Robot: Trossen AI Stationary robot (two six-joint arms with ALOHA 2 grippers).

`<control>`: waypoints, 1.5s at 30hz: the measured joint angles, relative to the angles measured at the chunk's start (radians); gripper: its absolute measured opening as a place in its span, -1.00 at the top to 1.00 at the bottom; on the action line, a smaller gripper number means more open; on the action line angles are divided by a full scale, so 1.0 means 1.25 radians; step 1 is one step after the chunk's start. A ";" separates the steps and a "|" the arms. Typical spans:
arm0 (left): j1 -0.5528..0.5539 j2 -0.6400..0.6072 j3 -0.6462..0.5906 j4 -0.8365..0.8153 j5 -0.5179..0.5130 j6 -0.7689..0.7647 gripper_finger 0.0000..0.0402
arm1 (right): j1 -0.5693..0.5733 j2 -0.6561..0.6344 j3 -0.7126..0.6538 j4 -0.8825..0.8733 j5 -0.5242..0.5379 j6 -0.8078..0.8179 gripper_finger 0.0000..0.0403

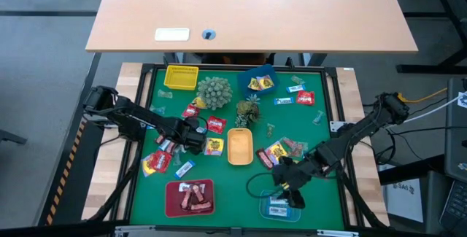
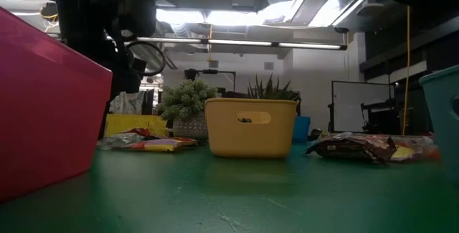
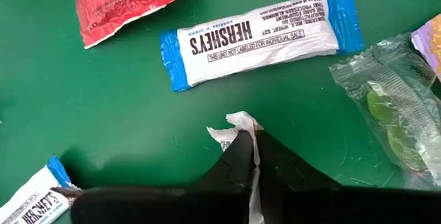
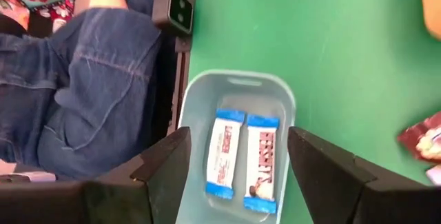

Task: Sort candy
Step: Put the white chocolate bar into the red bin

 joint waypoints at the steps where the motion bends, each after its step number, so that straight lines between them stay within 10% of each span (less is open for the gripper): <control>1: 0.000 -0.001 0.000 0.000 0.008 0.005 1.00 | -0.009 0.000 0.006 -0.004 -0.002 -0.009 -0.21; 26: -0.101 -0.202 0.001 0.233 0.091 0.135 1.00 | -0.203 -0.001 0.021 -0.225 0.125 -0.176 -0.21; 45: -0.384 -0.205 0.002 0.441 0.167 0.179 1.00 | -0.203 -0.001 0.021 -0.231 0.176 -0.262 -0.21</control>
